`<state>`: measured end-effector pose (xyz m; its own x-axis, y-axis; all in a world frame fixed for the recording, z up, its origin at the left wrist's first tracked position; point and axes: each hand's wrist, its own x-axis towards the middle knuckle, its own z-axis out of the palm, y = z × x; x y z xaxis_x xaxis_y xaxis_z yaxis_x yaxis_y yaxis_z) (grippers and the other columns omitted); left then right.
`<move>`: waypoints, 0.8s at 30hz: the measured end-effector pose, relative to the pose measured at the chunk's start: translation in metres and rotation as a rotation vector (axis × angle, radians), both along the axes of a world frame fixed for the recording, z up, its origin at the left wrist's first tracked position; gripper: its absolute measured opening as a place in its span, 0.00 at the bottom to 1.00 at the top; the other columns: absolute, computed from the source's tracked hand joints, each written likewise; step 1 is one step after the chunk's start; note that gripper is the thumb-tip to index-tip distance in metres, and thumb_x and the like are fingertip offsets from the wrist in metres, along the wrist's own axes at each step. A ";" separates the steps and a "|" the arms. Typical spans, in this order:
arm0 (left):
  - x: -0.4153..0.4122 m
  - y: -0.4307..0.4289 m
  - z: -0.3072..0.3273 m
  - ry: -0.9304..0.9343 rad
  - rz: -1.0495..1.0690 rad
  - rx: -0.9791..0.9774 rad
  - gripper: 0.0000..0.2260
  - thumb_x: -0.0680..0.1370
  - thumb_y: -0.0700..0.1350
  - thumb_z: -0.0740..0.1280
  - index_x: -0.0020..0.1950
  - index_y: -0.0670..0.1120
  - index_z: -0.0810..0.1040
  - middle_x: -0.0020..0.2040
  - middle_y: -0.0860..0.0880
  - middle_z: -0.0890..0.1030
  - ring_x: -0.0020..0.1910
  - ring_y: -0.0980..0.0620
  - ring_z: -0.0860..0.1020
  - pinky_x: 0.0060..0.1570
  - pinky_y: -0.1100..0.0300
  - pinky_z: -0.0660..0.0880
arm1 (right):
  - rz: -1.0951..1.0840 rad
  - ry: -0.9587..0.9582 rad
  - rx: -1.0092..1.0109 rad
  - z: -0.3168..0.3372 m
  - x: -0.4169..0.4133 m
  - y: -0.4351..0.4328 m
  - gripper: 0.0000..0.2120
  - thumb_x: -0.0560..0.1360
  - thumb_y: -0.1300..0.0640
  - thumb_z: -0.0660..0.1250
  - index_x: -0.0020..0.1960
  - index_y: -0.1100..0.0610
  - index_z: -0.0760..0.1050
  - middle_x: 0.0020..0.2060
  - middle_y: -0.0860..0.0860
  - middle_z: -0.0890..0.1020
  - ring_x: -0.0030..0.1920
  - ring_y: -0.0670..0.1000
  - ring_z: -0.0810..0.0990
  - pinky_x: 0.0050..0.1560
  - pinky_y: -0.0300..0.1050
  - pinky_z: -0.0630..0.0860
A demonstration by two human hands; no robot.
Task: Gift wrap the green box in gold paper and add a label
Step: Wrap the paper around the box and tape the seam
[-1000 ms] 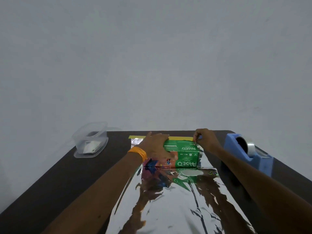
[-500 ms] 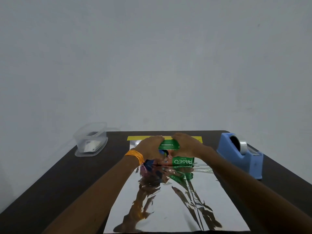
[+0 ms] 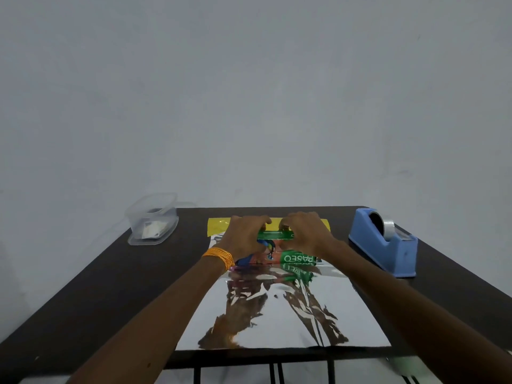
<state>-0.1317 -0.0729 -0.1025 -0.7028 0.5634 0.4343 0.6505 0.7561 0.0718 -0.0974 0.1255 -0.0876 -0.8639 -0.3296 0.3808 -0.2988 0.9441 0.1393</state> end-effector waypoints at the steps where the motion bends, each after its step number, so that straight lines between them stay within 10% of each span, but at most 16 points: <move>1: 0.003 0.000 0.000 0.008 0.009 0.006 0.30 0.70 0.52 0.76 0.70 0.49 0.72 0.60 0.51 0.81 0.60 0.49 0.77 0.58 0.50 0.70 | -0.003 0.019 0.003 0.001 0.004 -0.001 0.21 0.71 0.38 0.70 0.58 0.50 0.78 0.50 0.47 0.81 0.52 0.51 0.78 0.54 0.50 0.69; 24: -0.031 0.007 -0.007 0.088 0.113 -0.138 0.14 0.77 0.52 0.67 0.61 0.50 0.79 0.54 0.48 0.80 0.54 0.46 0.78 0.53 0.52 0.74 | -0.075 -0.070 -0.017 -0.004 -0.030 -0.013 0.16 0.75 0.51 0.72 0.59 0.56 0.78 0.56 0.53 0.76 0.59 0.54 0.74 0.51 0.50 0.76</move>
